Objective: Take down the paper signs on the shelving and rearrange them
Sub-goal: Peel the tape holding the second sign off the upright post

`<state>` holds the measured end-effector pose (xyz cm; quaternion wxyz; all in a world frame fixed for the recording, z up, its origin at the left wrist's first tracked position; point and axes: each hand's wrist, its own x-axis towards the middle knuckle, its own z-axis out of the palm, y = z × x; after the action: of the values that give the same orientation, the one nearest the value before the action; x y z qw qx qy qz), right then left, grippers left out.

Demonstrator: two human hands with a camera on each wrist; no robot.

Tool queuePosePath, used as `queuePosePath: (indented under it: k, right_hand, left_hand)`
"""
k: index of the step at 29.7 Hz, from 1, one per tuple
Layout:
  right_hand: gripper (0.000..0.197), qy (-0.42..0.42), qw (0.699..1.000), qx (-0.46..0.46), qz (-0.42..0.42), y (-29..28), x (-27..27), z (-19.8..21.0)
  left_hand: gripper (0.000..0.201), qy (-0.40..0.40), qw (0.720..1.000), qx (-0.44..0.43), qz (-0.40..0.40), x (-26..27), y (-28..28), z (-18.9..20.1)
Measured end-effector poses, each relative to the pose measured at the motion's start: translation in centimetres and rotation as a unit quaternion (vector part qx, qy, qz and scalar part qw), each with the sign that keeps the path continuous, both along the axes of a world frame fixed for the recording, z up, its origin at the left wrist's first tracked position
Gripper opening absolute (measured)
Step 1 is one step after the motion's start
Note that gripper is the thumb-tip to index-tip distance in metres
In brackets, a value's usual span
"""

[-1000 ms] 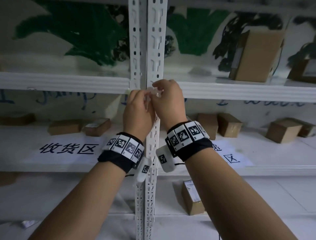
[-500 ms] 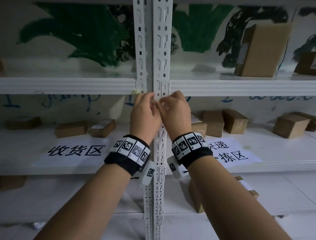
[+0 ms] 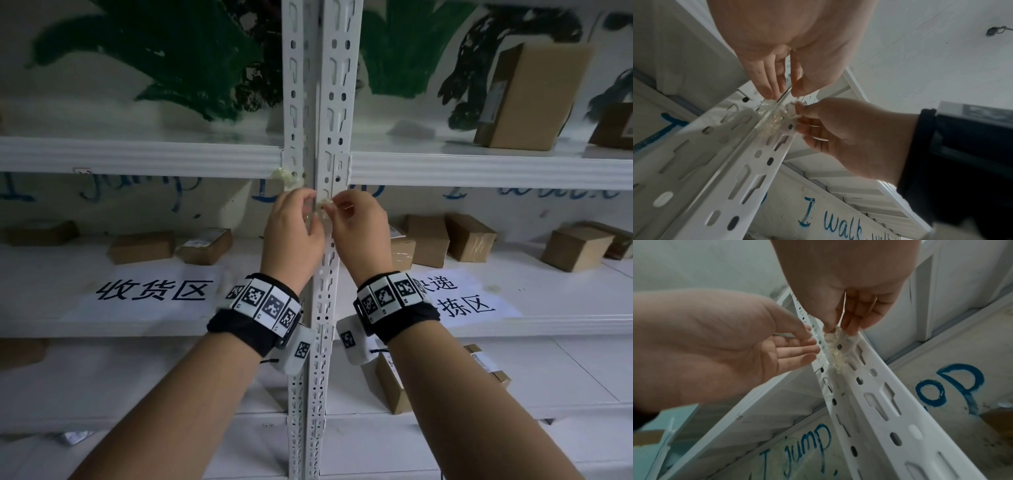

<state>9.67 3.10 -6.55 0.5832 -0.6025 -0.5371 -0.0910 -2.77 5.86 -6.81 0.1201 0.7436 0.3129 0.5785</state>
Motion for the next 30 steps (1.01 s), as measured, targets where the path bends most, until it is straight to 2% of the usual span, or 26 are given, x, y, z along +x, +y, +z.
queuePosePath:
  k: [4, 8, 12, 16, 18, 21, 25, 28, 30]
  right_hand:
    - [0.014, 0.057, 0.998, 0.014, 0.037, -0.5, -0.4, 0.3]
    - [0.016, 0.049, 0.996, 0.013, 0.079, -1.0, -1.2, 0.6]
    - [0.017, 0.038, 0.996, 0.017, 0.078, -0.9, -1.4, 0.5]
    - [0.022, -0.032, 0.998, -0.030, 0.045, -0.2, -1.5, -0.5]
    - [0.030, -0.064, 0.995, -0.067, 0.021, 0.1, -1.6, -1.0]
    - [0.035, -0.085, 0.993, -0.075, -0.007, 0.4, -1.9, -1.4]
    - [0.029, -0.095, 0.993, -0.058, -0.030, 0.8, -1.8, -1.6]
    - [0.021, -0.084, 0.995, -0.035, -0.033, 1.2, -1.3, -2.1]
    - [0.017, -0.077, 0.996, -0.018, -0.034, 1.5, -1.0, -2.5]
  left_hand:
    - [0.036, -0.013, 1.000, 0.004, -0.013, -0.4, 0.0, 0.0]
    - [0.025, -0.040, 0.999, 0.023, -0.020, -1.0, 0.2, 0.2]
    - [0.024, -0.054, 0.999, 0.005, 0.002, -2.5, 0.4, 0.2]
    - [0.025, -0.047, 0.996, -0.055, 0.046, -5.0, 1.9, -0.8]
    - [0.031, -0.026, 0.992, -0.104, 0.063, -6.2, 3.4, -2.0]
    - [0.033, 0.012, 0.983, -0.159, 0.086, -7.3, 5.5, -4.2]
    - [0.029, 0.014, 0.969, -0.234, 0.078, -7.4, 7.0, -6.7]
    - [0.035, 0.033, 0.954, -0.286, 0.087, -7.2, 7.7, -8.1]
    - [0.046, 0.069, 0.940, -0.322, 0.091, -6.9, 8.0, -8.7]
